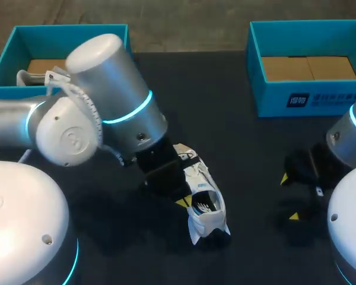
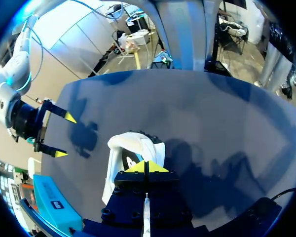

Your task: Take the shoe out of the shoebox, open the shoe tongue, remove and reinsert the insole, then place the shoe into the shoebox

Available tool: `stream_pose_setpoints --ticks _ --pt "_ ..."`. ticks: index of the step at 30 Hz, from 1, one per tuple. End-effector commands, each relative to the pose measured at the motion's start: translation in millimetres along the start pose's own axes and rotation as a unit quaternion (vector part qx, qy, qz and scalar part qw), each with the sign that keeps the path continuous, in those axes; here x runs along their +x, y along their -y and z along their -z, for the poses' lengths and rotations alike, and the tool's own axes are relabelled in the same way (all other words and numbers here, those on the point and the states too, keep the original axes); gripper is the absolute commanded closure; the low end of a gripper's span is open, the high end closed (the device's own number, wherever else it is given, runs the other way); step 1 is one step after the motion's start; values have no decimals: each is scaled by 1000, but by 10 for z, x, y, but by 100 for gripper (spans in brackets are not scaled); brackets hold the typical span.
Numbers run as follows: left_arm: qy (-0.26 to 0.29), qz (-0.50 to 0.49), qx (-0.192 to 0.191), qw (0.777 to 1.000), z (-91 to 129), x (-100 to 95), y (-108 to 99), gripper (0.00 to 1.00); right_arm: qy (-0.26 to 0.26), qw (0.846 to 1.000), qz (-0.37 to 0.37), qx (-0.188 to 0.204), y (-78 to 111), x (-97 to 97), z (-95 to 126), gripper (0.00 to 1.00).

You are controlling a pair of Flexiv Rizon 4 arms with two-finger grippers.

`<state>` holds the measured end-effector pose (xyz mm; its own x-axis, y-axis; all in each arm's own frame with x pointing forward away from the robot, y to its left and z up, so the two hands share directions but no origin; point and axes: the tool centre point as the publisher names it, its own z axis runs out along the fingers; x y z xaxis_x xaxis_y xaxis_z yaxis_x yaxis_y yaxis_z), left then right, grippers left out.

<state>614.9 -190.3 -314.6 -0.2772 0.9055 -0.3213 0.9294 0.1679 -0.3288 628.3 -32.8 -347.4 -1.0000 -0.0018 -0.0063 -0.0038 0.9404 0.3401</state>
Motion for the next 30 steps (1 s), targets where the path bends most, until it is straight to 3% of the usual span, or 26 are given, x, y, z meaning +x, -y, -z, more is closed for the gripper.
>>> stream_pose_setpoints --ticks 1,9,30 --pt "-96 -8 -8 995 -126 -145 -41 100 2 1000 0 0 8 52 94 0" --pt "-140 -24 -10 990 -233 -146 -71 100 2 1000 0 0 8 52 94 0" --pt "-177 -38 -18 983 -318 -44 -90 100 2 1000 0 0 8 52 94 0"
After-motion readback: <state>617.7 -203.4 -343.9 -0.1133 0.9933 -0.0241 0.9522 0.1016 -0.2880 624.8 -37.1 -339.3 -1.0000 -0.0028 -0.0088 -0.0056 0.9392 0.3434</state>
